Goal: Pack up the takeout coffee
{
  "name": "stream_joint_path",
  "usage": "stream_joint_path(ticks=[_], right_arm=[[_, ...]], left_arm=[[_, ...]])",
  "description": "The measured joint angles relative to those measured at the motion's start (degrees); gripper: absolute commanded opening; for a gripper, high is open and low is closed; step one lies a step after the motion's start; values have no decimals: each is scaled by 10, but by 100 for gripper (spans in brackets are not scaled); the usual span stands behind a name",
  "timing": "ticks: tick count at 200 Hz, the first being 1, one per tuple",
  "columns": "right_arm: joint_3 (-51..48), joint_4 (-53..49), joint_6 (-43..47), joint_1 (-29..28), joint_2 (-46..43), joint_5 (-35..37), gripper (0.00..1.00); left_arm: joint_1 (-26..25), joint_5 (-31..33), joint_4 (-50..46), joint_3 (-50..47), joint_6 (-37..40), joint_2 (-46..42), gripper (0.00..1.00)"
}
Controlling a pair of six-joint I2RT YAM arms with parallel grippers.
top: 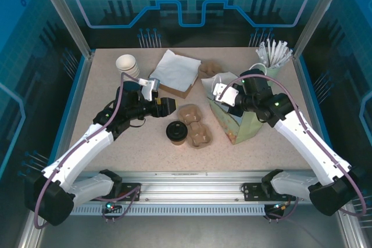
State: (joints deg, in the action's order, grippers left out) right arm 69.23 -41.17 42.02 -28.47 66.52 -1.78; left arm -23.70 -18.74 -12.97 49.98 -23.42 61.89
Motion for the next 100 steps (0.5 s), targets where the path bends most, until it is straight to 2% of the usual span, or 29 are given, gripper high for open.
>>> stream_joint_path(ticks=[100], right_arm=[[-55, 31, 44, 3, -58, -49, 9]], left_arm=[[-1, -6, 9, 0, 0, 4, 77]])
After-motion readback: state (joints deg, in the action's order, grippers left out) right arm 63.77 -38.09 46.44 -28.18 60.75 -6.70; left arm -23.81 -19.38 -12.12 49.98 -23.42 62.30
